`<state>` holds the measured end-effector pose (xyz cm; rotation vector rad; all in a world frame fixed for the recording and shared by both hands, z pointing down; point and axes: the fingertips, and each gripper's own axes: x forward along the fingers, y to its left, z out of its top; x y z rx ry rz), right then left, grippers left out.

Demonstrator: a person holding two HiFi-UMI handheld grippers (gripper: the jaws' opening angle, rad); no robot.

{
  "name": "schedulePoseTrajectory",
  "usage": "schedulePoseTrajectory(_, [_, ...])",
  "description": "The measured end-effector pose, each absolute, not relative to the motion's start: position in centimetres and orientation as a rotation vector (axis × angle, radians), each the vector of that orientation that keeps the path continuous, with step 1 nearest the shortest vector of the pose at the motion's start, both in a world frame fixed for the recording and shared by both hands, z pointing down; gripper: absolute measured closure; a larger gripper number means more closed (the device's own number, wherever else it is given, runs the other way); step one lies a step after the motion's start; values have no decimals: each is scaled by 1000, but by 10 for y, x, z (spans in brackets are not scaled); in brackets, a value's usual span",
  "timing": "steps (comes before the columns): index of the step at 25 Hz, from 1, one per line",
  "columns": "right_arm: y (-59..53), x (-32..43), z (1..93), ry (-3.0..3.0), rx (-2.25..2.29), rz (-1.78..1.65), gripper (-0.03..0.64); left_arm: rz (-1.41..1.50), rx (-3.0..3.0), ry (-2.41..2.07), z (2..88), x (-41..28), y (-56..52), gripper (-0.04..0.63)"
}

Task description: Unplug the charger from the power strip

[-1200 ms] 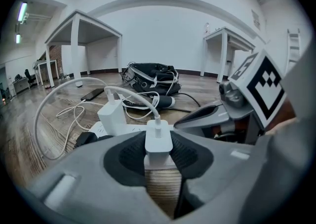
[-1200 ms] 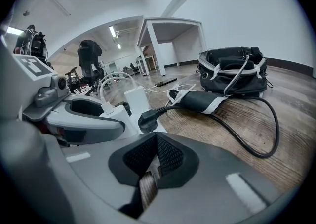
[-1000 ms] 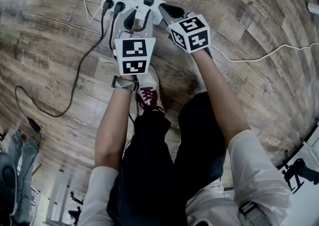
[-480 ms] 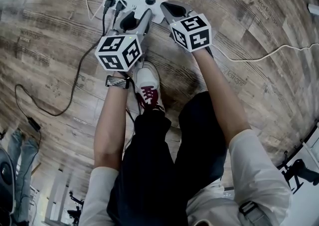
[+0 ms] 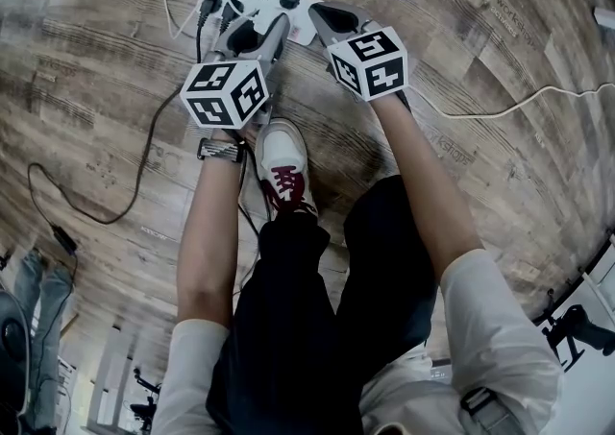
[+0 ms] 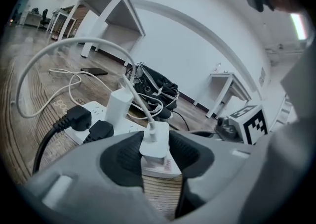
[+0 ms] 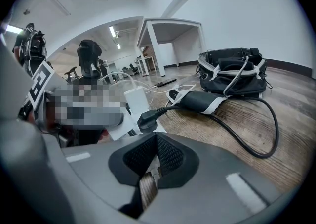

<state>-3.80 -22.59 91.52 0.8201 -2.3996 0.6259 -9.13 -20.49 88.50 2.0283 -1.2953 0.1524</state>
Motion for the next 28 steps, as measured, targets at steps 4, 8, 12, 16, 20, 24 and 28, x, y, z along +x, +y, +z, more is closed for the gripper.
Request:
schedulePoseTrajectory(4, [-226,-39,915,-2397,818,615,615,237,2054,-1319,887,-92,-205,425])
schedulePoseTrajectory(8, [-226,-38,915,-2390,825,602,615,282,2052,-1364,889,-98,-208,366])
schedulePoseTrajectory(12, [-226,-39,916,-2380,831,583,615,307,2045,-1390,894,-102,-207,327])
schedulePoseTrajectory(16, [-226,-39,916,-2381,837,579,615,297,2024,-1408,895,-106,-204,304])
schedulePoseTrajectory(20, [-225,-39,916,-2370,837,555,615,279,2014,-1412,895,-106,-198,264])
schedulePoseTrajectory(24, [-226,-37,910,-2376,845,546,615,346,2016,-1463,896,-110,-190,262])
schedulePoseTrajectory(28, [-228,-35,895,-2407,865,506,615,398,2015,-1480,898,-111,-181,262])
